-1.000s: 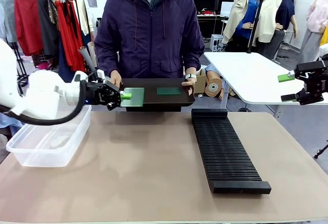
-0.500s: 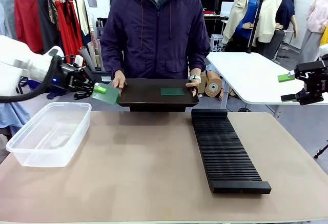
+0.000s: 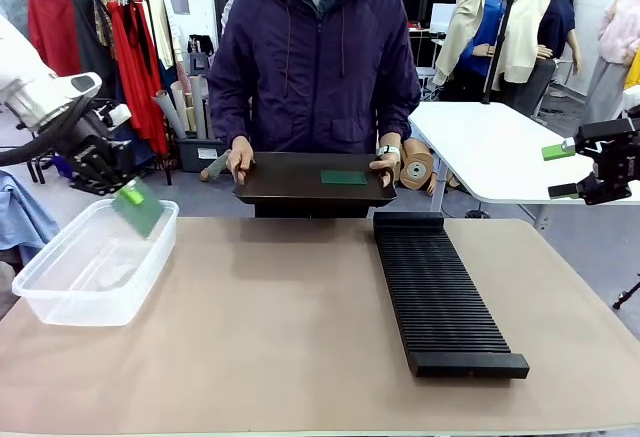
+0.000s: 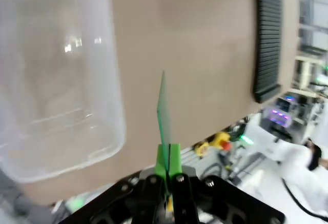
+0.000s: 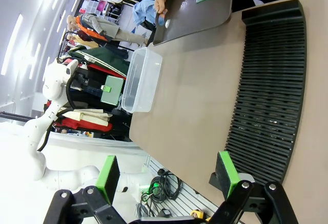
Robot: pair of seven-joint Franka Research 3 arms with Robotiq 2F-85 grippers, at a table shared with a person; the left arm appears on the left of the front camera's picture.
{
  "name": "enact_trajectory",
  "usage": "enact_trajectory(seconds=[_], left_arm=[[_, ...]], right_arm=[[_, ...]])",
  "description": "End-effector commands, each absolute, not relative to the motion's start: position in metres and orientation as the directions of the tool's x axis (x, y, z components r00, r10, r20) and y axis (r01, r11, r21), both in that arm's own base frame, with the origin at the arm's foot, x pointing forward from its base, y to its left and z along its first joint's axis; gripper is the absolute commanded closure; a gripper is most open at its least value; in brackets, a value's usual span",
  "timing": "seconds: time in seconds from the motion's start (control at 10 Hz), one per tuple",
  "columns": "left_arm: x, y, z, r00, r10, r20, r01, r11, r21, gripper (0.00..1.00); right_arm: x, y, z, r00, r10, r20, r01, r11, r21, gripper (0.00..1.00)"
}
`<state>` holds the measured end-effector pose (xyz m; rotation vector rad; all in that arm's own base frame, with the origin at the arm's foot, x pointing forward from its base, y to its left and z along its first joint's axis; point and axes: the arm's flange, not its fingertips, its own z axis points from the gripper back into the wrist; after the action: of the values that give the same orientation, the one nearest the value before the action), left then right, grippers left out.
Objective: Sort PCBs into racks and boxes based on the side picked up.
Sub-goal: If the short side of the Blank PCB is picked up, insert it into the PCB Rack ; if the long side is picked up, place it in the Organizing box.
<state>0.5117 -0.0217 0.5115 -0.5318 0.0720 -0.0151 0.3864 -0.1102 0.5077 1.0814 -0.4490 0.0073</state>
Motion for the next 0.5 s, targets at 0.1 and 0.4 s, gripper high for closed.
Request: enact_trajectory(seconds=[0.1, 0.4], left_arm=[[0.514, -0.015, 0.517, 0.991, 0.051, -0.125, -0.082, 0.962, -0.259, 1.00], [0.527, -0.010, 0.503, 0.991, -0.026, -0.134, -0.004, 0.976, -0.218, 1.00]], right_arm=[[0.386, -0.110, 0.510, 0.909, -0.217, 0.356, -0.223, 0.470, 0.854, 0.00], [0.386, -0.110, 0.510, 0.909, -0.217, 0.356, -0.223, 0.470, 0.854, 0.00]])
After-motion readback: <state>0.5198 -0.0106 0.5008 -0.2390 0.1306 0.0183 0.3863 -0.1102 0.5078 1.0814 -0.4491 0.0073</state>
